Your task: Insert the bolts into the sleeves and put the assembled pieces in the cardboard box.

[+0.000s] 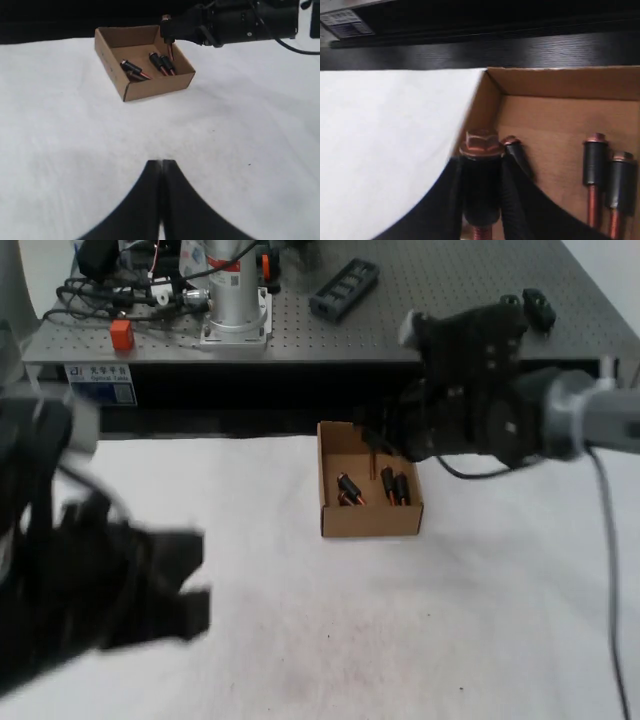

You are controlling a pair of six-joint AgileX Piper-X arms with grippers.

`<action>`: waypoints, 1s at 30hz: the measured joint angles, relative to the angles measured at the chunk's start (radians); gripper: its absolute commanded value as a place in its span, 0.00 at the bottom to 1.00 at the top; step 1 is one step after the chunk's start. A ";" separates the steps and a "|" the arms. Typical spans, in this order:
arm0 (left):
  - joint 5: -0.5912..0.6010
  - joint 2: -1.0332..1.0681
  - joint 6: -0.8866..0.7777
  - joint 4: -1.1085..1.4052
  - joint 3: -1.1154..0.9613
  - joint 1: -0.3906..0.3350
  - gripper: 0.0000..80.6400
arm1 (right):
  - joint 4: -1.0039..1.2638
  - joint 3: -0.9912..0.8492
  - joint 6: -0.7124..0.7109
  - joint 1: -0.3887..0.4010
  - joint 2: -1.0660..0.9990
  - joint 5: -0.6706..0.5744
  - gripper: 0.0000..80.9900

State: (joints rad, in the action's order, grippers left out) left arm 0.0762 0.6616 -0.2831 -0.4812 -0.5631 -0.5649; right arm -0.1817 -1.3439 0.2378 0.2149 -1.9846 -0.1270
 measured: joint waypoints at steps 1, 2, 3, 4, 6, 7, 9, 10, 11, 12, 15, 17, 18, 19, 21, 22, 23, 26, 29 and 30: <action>-0.005 -0.069 -0.006 -0.007 0.025 0.000 0.01 | -0.021 -0.028 -0.001 0.000 -0.031 0.000 0.00; -0.007 -0.100 -0.013 -0.017 0.051 0.000 0.01 | -0.043 -0.057 -0.009 0.000 -0.059 0.009 0.00; -0.013 -0.148 -0.024 -0.027 0.074 0.000 0.01 | -0.046 -0.062 -0.017 0.000 -0.059 0.016 0.00; -0.033 -0.152 -0.050 -0.066 0.109 0.000 0.01 | -0.062 -0.081 -0.018 0.000 -0.084 0.017 0.00; -0.057 -0.204 -0.080 -0.122 0.151 0.000 0.01 | -0.095 -0.112 -0.030 0.000 -0.118 0.024 0.00; -0.063 -0.219 -0.090 -0.139 0.164 0.000 0.01 | -0.106 -0.121 -0.035 0.000 -0.132 0.025 0.00; -0.076 -0.243 -0.111 -0.164 0.185 0.000 0.01 | -0.117 -0.126 -0.040 0.000 -0.139 0.028 0.04; -0.083 -0.252 -0.121 -0.172 0.195 0.000 0.01 | -0.124 -0.126 -0.040 0.000 -0.143 0.028 0.08; -0.086 -0.261 -0.132 -0.174 0.205 0.000 0.01 | -0.130 -0.126 -0.040 0.000 -0.144 0.029 0.14; -0.089 -0.268 -0.139 -0.176 0.213 0.000 0.01 | -0.133 -0.126 -0.040 0.000 -0.144 0.029 0.22; -0.103 -0.295 -0.161 -0.180 0.224 0.000 0.01 | -0.148 -0.126 -0.040 -0.006 -0.127 0.015 0.45; -0.113 -0.317 -0.164 -0.180 0.224 0.000 0.01 | -0.152 -0.108 -0.040 -0.013 -0.083 -0.006 0.47; -0.115 -0.319 -0.164 -0.180 0.224 0.000 0.01 | -0.152 -0.092 -0.040 -0.017 -0.054 -0.017 0.45; -0.122 -0.341 -0.164 -0.184 0.224 0.000 0.01 | -0.152 -0.066 -0.048 -0.022 -0.008 -0.024 0.42; -0.141 -0.353 -0.167 -0.204 0.224 0.000 0.01 | -0.143 0.060 -0.086 -0.032 0.177 -0.047 0.34; -0.147 -0.363 -0.168 -0.219 0.224 0.000 0.01 | -0.140 0.060 -0.097 -0.033 0.177 -0.051 0.29; -0.150 -0.372 -0.170 -0.228 0.224 0.000 0.01 | -0.135 0.119 -0.104 -0.035 0.248 -0.054 0.23; -0.154 -0.393 -0.171 -0.247 0.224 0.000 0.01 | -0.063 0.424 -0.108 -0.036 0.563 -0.062 0.08; -0.156 -0.422 -0.171 -0.269 0.224 0.000 0.01 | -0.040 0.579 -0.108 -0.036 0.725 -0.070 0.00; -0.156 -0.430 -0.171 -0.276 0.224 0.000 0.01 | -0.031 0.657 -0.108 -0.036 0.816 -0.078 0.00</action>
State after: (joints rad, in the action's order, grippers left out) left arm -0.0797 0.2314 -0.4540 -0.7573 -0.3390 -0.5649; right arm -0.2124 -0.6871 0.1293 0.1792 -1.1689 -0.2047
